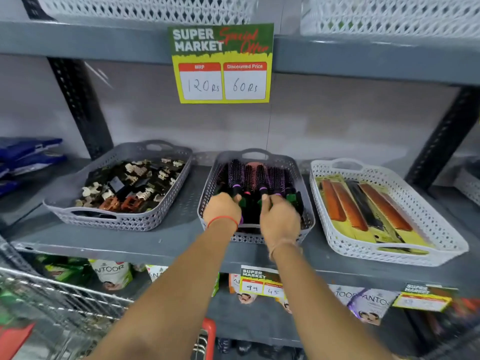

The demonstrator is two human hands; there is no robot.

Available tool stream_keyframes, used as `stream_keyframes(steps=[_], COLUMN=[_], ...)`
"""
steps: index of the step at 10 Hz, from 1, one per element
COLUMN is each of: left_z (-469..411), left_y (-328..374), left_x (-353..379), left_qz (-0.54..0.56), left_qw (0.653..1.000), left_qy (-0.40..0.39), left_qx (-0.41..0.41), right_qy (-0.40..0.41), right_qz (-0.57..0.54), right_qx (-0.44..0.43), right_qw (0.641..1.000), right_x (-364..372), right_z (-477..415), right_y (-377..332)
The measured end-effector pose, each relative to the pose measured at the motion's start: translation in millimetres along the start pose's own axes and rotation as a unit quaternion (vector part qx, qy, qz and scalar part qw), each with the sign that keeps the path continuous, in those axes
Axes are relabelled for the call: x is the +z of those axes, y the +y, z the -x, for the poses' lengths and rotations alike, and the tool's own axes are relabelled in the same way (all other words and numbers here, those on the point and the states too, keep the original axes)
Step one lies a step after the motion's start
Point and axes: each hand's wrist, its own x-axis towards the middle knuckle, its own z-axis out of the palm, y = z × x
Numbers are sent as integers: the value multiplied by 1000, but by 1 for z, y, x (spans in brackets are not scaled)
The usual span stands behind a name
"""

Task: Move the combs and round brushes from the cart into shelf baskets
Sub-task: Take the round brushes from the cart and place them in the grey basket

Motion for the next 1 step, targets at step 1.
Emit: stream_keyframes(steps=[1], left_z=[37], left_y=[-19], left_x=[5], left_qz=[-67], left_qw=[988], left_qy=[15], left_qx=[135], right_qy=[-2], right_qz=[33], right_qx=[-41], right_qw=[999], right_x=[5], right_z=[45], right_y=[-1])
